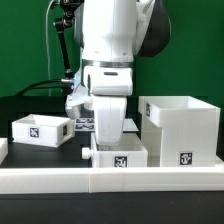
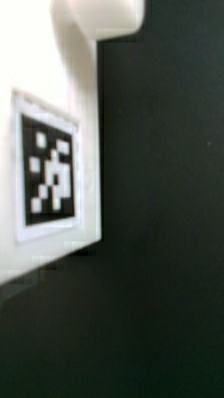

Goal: Assemble drawer

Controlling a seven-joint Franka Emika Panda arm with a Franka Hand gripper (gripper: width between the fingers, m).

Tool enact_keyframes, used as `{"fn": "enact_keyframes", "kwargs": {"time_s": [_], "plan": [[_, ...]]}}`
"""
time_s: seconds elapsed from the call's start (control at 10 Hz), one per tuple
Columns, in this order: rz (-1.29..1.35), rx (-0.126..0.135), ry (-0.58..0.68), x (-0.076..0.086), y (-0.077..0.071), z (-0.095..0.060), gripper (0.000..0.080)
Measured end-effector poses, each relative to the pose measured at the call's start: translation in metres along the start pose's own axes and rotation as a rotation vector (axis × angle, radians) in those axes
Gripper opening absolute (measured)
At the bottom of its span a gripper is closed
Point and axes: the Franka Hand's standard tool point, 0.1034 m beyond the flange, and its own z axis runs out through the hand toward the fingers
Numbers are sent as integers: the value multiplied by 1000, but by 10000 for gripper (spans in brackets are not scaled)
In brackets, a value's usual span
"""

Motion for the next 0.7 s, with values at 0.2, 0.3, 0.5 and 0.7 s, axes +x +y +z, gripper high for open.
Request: {"fn": "enact_keyframes", "kwargs": {"time_s": [0.2,0.3,0.5,0.7], "plan": [[-1,12,0,1,2,2,41],[-3,14,1,2,2,2,41],[7,15,1,2,2,3,41],[6,17,2,2,1,5,41]]}}
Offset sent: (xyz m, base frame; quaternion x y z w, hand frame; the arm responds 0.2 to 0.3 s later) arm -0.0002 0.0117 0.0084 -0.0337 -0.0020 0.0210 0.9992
